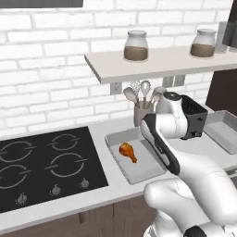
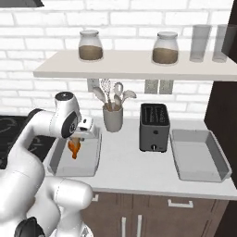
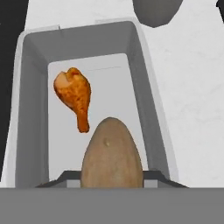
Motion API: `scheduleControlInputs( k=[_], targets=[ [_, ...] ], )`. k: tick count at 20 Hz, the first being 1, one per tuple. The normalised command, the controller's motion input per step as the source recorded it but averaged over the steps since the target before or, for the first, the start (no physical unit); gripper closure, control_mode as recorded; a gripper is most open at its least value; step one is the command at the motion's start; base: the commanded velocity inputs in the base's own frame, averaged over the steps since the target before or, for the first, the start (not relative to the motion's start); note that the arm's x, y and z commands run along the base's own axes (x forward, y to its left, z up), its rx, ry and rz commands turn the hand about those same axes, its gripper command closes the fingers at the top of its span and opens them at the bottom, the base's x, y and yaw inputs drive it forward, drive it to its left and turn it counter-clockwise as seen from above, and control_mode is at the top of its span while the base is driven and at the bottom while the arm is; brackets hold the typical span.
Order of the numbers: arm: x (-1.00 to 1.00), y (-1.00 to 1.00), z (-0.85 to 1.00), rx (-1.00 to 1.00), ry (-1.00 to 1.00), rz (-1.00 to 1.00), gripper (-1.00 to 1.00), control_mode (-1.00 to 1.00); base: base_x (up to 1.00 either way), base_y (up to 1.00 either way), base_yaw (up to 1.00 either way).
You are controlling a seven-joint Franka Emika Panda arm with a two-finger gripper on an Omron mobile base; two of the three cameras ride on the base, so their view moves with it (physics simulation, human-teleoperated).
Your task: Place one sweet potato and one chicken drumstick in each tupperware on the nearby counter, to pack two identical lunches.
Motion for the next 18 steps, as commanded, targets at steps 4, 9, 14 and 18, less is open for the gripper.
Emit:
scheduleControlInputs(
  k=[4,9,14,18],
  targets=[
    [0.97,0.02,-0.86,0.0,0.05,0.0,1.0,-1.0,0.0,0.0,0.0],
    [0.64,0.12,-0.5,0.0,0.09,0.0,1.0,-1.0,0.0,0.0,0.0],
    [0.36,0.16,-0.34,0.0,0.1,-0.04,1.0,-1.0,0.0,0.0,0.0],
    [0.08,0.0,-0.44,0.0,0.06,-0.01,1.0,-1.0,0.0,0.0,0.0]
  ],
)
